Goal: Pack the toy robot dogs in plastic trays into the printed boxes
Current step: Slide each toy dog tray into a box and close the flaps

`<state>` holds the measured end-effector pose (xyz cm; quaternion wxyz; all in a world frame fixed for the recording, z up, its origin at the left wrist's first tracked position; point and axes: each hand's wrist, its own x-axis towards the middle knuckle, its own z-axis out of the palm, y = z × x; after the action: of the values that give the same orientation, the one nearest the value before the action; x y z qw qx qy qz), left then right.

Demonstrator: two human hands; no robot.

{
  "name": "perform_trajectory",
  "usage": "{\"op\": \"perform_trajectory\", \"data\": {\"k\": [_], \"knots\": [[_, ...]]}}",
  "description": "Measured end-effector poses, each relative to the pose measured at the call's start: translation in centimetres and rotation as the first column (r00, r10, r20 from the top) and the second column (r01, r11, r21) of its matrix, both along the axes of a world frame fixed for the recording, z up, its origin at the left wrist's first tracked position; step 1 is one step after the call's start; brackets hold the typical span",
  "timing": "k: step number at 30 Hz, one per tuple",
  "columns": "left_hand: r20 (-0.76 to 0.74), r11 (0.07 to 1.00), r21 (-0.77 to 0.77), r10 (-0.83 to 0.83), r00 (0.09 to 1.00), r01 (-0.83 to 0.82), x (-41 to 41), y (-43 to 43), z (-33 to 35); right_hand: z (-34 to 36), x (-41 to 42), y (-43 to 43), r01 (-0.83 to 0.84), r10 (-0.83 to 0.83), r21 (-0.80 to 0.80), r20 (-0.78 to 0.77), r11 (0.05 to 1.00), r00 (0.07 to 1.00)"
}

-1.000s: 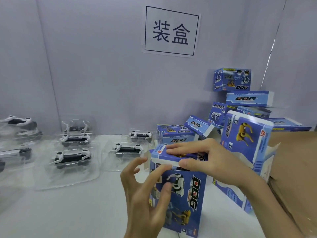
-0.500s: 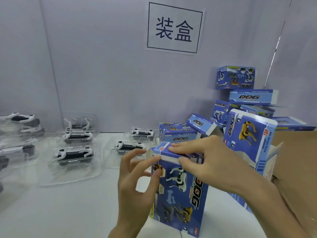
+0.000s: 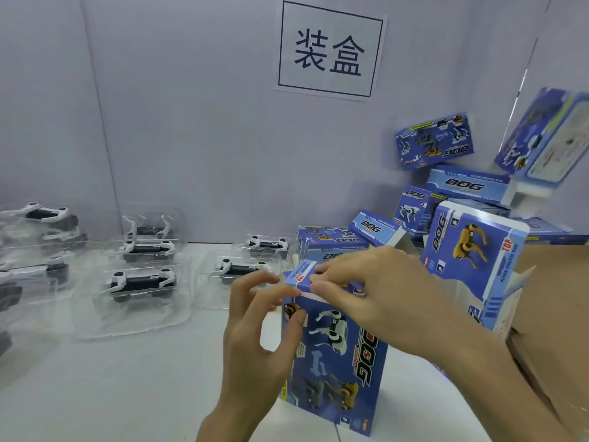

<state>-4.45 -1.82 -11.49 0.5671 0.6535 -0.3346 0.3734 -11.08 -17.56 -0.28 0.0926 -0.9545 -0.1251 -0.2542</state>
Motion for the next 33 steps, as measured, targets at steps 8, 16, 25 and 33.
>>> {"op": "perform_trajectory", "data": {"k": [8, 16, 25, 33], "knots": [[0.131, 0.990, 0.140, -0.034, 0.991, 0.016, -0.6, -1.3, 0.5, -1.2, -1.6, -2.6, -0.112, 0.111, 0.145, 0.014, 0.983, 0.994], [0.150, 0.967, 0.224, 0.088, 0.985, -0.121, -1.3, -2.1, 1.7, -2.8, -2.2, -5.5, -0.233, 0.249, 0.554, 0.048, 0.799, 0.967], [0.145, 0.964, 0.264, -0.080, 0.986, 0.039, -1.3, -2.6, 2.0, -4.5, -2.0, -4.1, -0.255, 0.164, 0.500, 0.220, 0.828, 0.962], [0.201, 0.962, 0.271, -0.094, 0.975, 0.037, -0.4, -2.2, 2.0, -6.8, -1.9, -3.9, -0.295, 0.164, 0.574, 0.270, 0.764, 0.949]]}}
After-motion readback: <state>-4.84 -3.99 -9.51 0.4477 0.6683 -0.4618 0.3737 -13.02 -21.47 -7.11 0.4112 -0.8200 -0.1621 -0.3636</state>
